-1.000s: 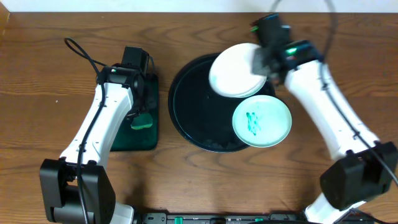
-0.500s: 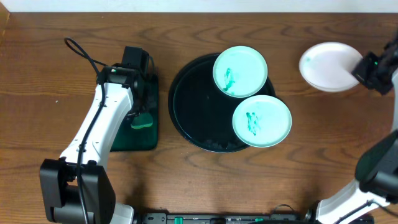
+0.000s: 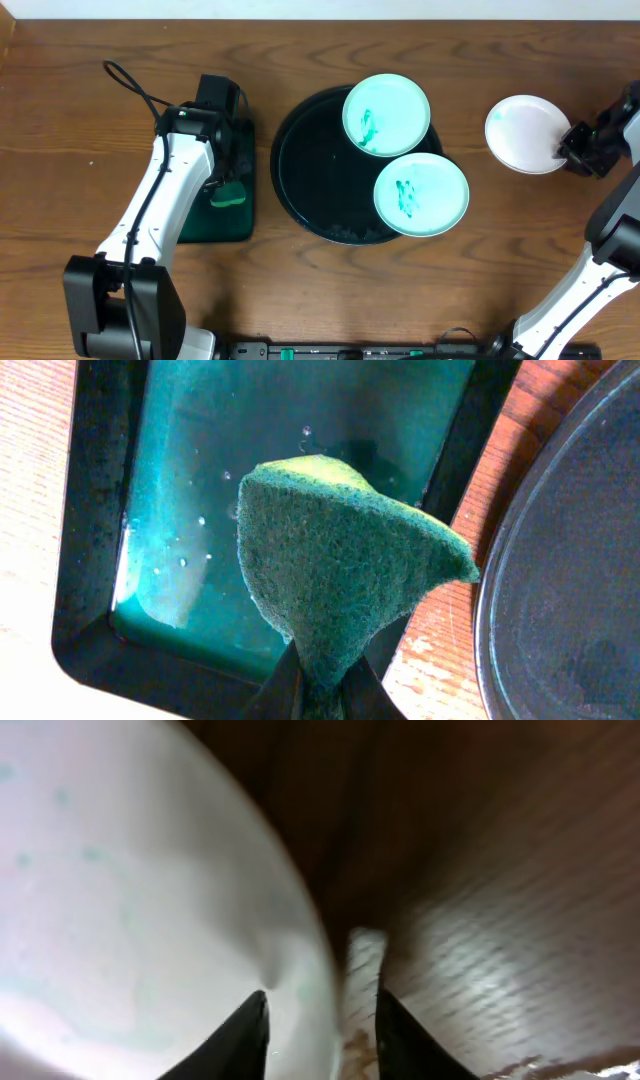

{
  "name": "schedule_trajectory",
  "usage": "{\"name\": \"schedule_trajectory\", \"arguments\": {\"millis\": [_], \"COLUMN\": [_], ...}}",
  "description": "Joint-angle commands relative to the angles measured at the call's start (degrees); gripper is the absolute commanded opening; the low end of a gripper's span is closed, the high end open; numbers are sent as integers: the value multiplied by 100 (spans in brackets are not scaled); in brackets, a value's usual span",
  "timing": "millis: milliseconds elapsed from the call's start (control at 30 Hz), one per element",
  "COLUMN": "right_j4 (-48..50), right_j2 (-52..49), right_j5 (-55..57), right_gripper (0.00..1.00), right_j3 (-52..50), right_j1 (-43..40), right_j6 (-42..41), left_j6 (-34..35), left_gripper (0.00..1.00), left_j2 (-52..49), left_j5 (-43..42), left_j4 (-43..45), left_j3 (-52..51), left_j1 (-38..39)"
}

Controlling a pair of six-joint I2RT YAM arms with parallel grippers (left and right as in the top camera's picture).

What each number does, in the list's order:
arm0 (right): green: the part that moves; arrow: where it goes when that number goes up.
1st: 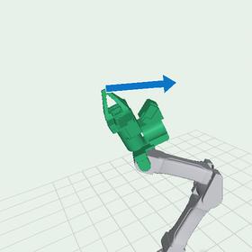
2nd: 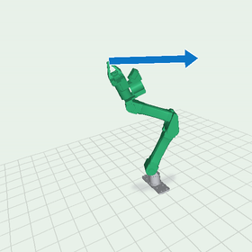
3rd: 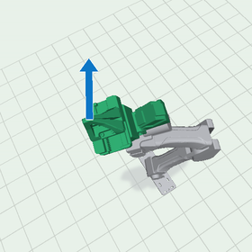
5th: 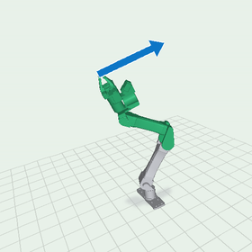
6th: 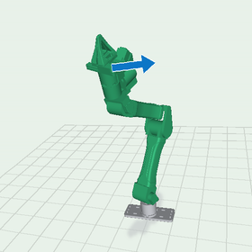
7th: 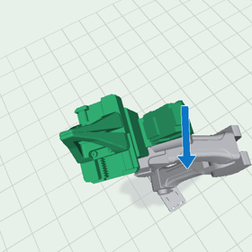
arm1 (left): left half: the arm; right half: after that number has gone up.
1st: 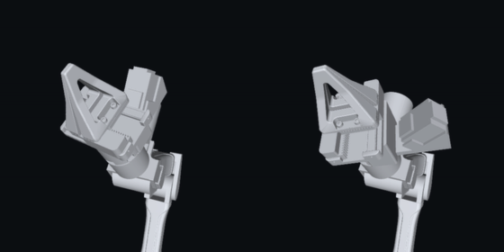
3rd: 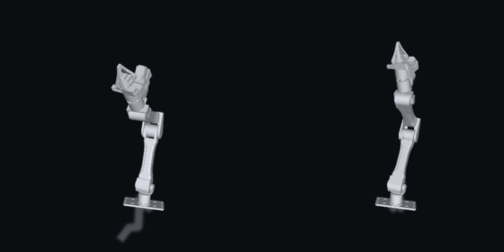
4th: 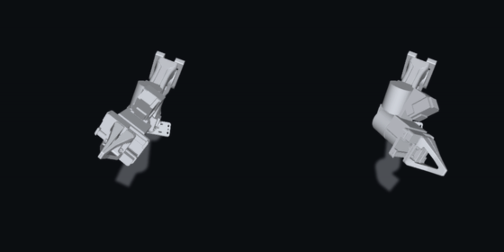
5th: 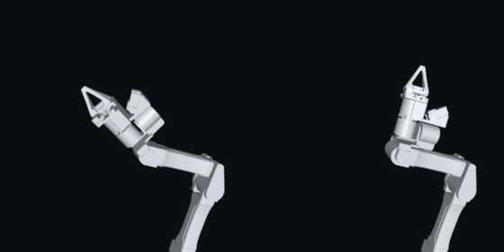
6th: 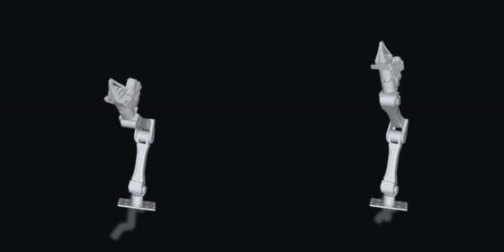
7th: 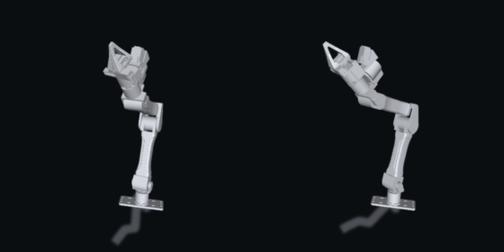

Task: Clean dirty plates on tray and stack at the side
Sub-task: 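Carry the white plate right and lower it onto the table, then open the right gripper and move it back toward the round tray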

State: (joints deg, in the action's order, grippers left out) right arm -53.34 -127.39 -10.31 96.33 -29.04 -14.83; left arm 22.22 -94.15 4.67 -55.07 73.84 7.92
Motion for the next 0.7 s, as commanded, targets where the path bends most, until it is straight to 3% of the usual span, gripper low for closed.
{"name": "schedule_trajectory", "arguments": {"millis": [0, 33, 133, 233, 267, 300, 467, 567, 667], "right_j4": [-44, -42, 22, -13, -39, -109, -688, -1152, -1537], "right_j2": [101, 208, 944, 1650, 1847, 2079, 2785, 2905, 2848], "right_j5": [-664, -778, -964, -938, -901, -898, -855, -828, -643], "right_gripper": [39, 42, 82, 83, 88, 99, 90, 90, 75], "right_j3": [33, 42, 42, 42, 42, 42, 42, 42, 33], "right_j1": [9, 20, 138, 284, 339, 407, 890, 1355, 1860], "right_j6": [560, 599, 636, 632, 632, 632, 634, 636, 632], "left_j6": [-76, -76, -76, -76, -76, -79, -184, -227, -227], "left_gripper": [7, 7, 7, 7, 7, 7, 7, 7, 7], "left_j2": [-24, -24, -24, -24, -26, -24, -28, -68, -269], "left_j5": [33, 33, 33, 33, 33, 35, 195, 249, 249], "left_j4": [9, 9, 9, 24, 33, 55, 313, 533, 590], "left_j3": [-48, -48, -48, -48, -48, -50, -101, -184, -186], "left_j1": [-24, -24, -24, -24, -24, -24, -26, -74, -225]}}
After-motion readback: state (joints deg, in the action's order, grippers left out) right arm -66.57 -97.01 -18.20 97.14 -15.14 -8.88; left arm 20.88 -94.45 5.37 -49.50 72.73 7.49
